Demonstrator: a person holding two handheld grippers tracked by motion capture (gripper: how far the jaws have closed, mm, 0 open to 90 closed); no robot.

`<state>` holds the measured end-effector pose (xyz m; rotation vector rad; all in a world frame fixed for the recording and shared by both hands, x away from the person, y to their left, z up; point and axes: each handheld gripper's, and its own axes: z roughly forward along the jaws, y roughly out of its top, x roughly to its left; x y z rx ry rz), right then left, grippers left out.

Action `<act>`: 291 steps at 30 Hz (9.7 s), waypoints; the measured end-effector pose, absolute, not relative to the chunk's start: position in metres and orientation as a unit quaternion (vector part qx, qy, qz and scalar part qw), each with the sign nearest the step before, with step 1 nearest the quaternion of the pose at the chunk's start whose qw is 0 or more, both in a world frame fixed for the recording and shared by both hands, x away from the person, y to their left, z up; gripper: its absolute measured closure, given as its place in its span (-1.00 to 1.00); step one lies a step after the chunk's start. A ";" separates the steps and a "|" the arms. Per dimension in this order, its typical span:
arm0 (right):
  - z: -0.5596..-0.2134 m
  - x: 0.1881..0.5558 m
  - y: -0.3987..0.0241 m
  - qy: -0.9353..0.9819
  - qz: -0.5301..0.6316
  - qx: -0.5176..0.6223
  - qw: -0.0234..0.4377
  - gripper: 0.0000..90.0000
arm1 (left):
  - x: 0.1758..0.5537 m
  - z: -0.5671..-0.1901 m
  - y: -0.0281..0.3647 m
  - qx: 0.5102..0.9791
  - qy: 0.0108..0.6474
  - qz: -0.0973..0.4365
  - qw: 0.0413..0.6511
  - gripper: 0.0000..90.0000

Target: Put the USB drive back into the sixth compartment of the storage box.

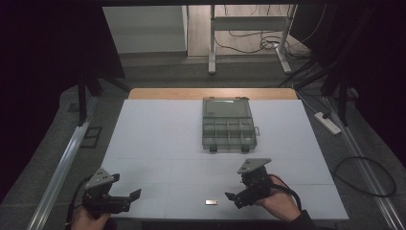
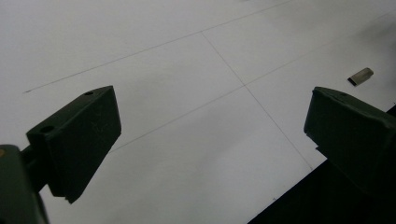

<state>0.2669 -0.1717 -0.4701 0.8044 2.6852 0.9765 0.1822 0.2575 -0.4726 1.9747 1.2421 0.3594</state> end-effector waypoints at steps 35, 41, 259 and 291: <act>-0.484 0.275 -0.130 0.926 0.267 0.260 0.053 -1.00 | 0.182 -0.472 0.258 0.774 0.486 0.142 0.381 -0.93; -0.490 0.276 -0.121 0.933 0.247 0.256 0.043 -1.00 | 0.182 -0.472 0.258 0.773 0.486 0.142 0.383 -0.93; -0.458 0.416 -0.132 0.883 0.301 0.336 0.132 -0.12 | 0.186 -0.474 0.251 0.802 0.452 0.122 0.370 -0.89; -0.463 0.395 -0.148 0.883 0.298 0.350 0.092 -0.89 | 0.186 -0.474 0.252 0.799 0.459 0.118 0.370 -0.89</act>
